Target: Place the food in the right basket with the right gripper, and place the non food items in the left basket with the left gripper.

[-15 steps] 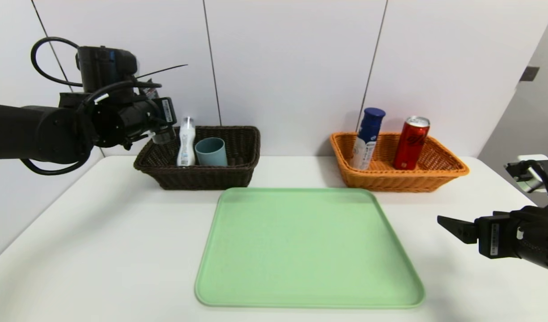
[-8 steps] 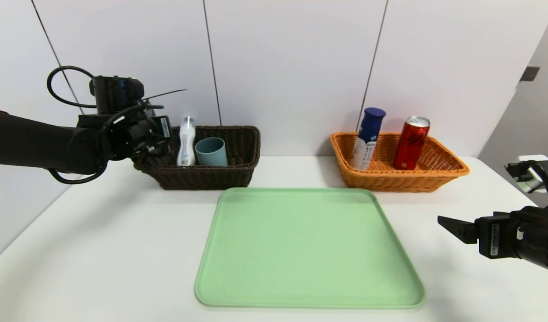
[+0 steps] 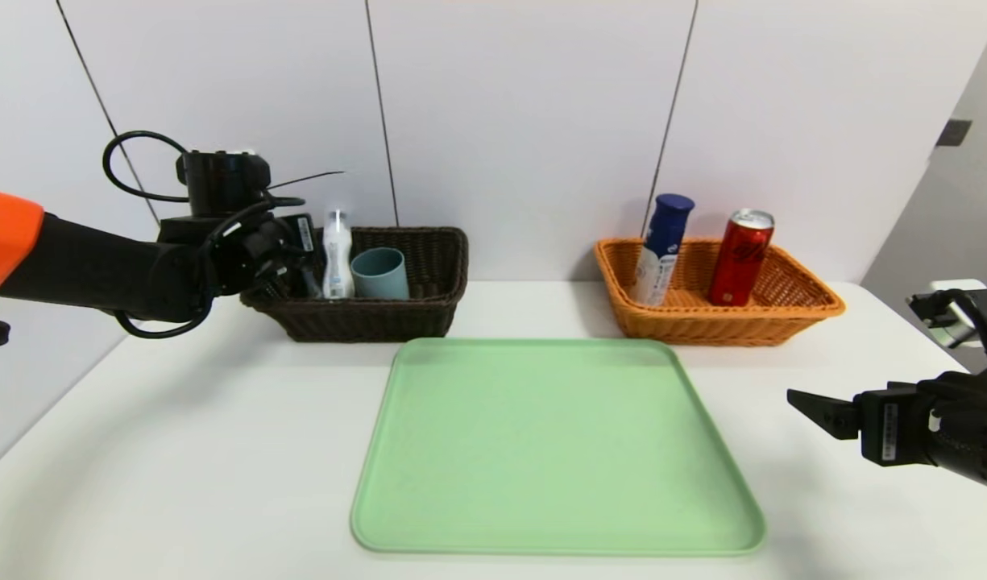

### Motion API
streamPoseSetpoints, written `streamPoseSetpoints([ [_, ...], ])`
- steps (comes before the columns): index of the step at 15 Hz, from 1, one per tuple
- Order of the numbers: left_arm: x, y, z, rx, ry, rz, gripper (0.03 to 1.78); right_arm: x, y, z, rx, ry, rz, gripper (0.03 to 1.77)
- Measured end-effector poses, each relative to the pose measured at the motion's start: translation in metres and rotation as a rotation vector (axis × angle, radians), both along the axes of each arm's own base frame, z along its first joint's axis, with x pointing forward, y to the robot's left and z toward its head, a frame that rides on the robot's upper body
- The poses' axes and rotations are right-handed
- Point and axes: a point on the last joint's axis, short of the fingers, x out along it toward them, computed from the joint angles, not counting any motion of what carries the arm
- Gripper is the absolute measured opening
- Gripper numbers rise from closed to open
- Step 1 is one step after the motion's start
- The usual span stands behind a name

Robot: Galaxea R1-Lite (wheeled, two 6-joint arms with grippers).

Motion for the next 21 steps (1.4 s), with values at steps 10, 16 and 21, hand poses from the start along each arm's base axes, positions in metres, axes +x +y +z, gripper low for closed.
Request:
streamPoseSetpoints([
  [10,-0.043,-0.001,0.070,0.068,-0.151,-0.033,1.46,0.000,0.000,0.002,0.003,-0.016,0.000,1.71],
  [16,-0.203,0.016,0.121,0.155,-0.021,-0.125,1.59,-0.013,-0.002,0.014,0.001,-0.073,0.039,1.71],
  [21,-0.342,0.056,0.106,0.153,0.056,0.021,1.64,-0.057,-0.011,0.024,-0.026,-0.027,0.049,1.71],
])
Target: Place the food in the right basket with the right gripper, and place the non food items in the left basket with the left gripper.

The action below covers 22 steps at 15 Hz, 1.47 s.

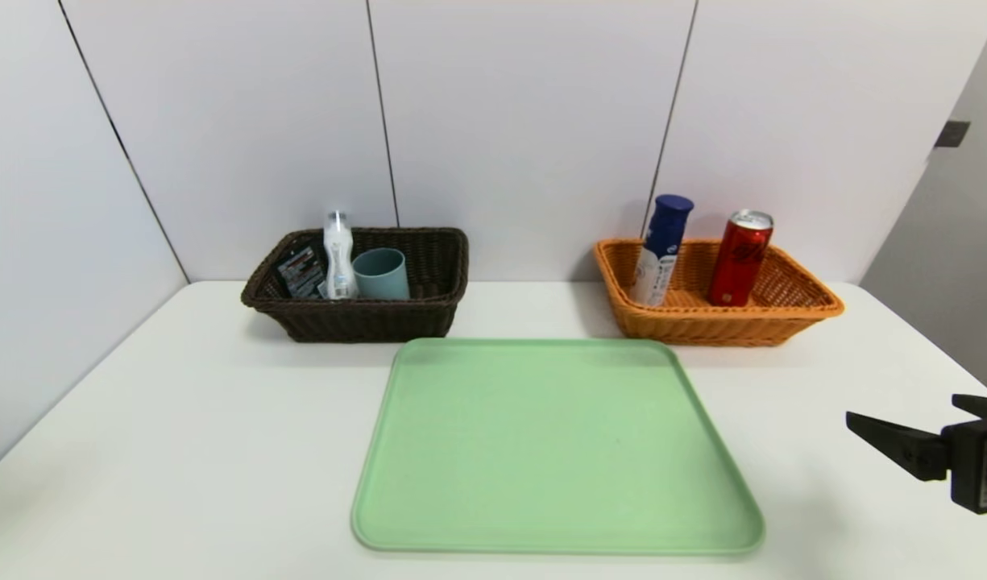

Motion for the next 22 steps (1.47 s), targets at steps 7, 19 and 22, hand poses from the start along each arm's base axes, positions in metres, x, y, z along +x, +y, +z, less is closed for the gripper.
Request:
streamPoseSetpoints([
  [7,-0.147,0.002,-0.094,0.032,0.008,-0.024,1.67,-0.084,-0.018,-0.004,0.001,-0.023,-0.041,1.71],
  [19,-0.161,-0.003,-0.166,0.001,0.020,-0.215,1.69,-0.147,-0.030,-0.022,-0.138,-0.351,-0.256,1.71],
  [22,-0.159,-0.003,-0.171,-0.001,0.039,-0.211,1.69,-0.148,-0.029,-0.032,-0.120,-0.348,-0.279,1.71],
])
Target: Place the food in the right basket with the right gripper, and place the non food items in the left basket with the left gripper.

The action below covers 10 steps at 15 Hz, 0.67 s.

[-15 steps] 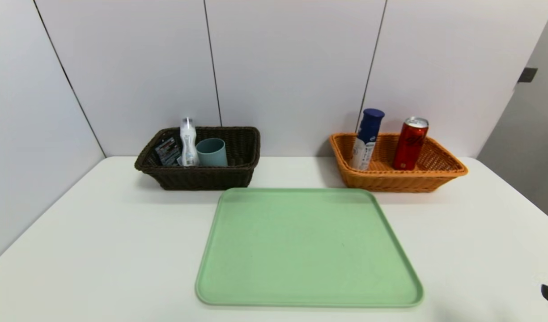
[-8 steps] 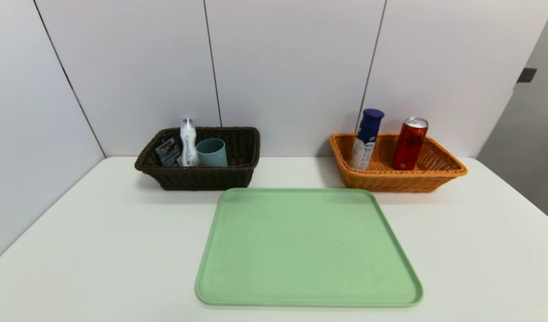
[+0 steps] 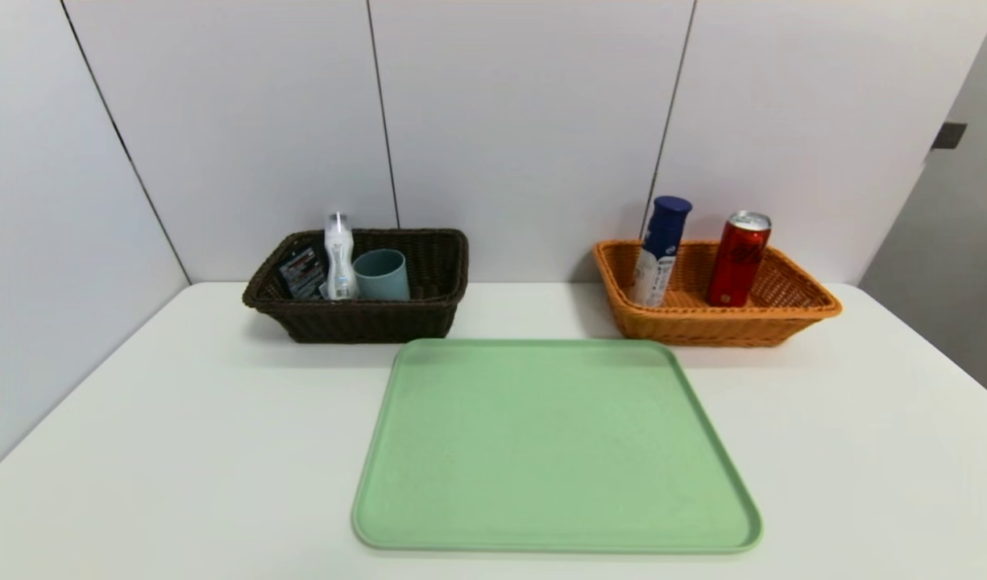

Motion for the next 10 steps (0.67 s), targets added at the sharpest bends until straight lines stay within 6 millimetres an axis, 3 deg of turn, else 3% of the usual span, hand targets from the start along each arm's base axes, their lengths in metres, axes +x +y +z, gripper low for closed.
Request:
streamPoseSetpoints([
  [6,0.011,0.000,-0.007,-0.003,0.003,0.005,1.69,-0.014,0.004,-0.037,0.012,-0.141,0.106,1.71],
  [10,0.042,0.001,-0.023,-0.006,-0.090,0.024,1.69,0.002,0.008,-0.062,0.001,-0.310,0.245,1.71],
])
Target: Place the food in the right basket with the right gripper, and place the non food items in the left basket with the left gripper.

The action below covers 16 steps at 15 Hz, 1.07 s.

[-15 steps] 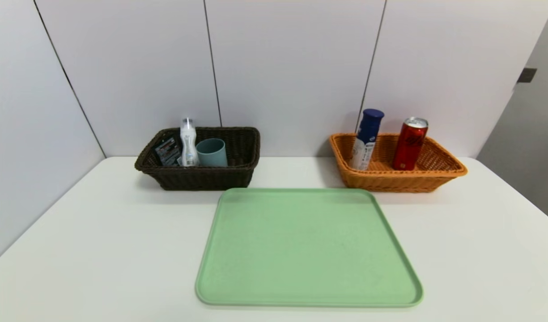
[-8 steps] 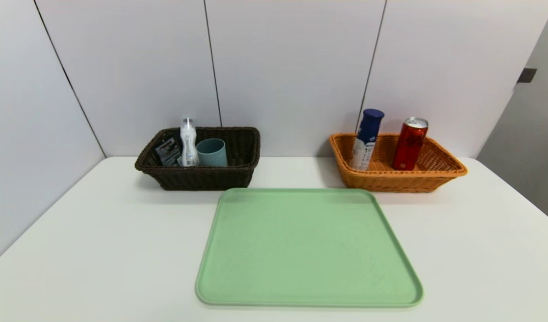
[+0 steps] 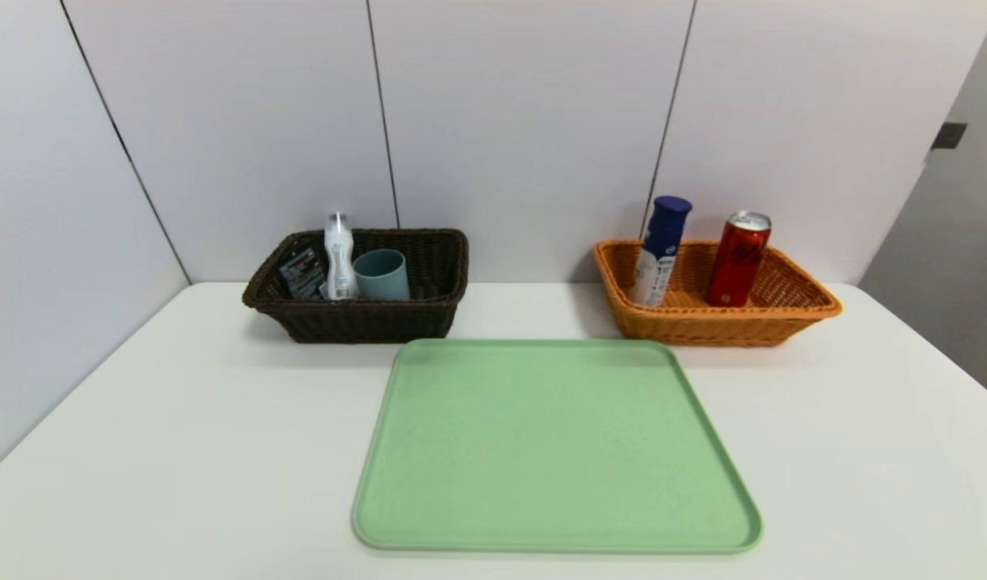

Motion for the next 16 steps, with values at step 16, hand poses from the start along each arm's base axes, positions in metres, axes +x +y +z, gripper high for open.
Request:
streamPoseSetpoints([
  [16,0.038,-0.001,-0.038,-0.057,-0.162,-0.036,1.69,0.004,0.001,-0.027,0.117,0.184,0.033,1.71],
])
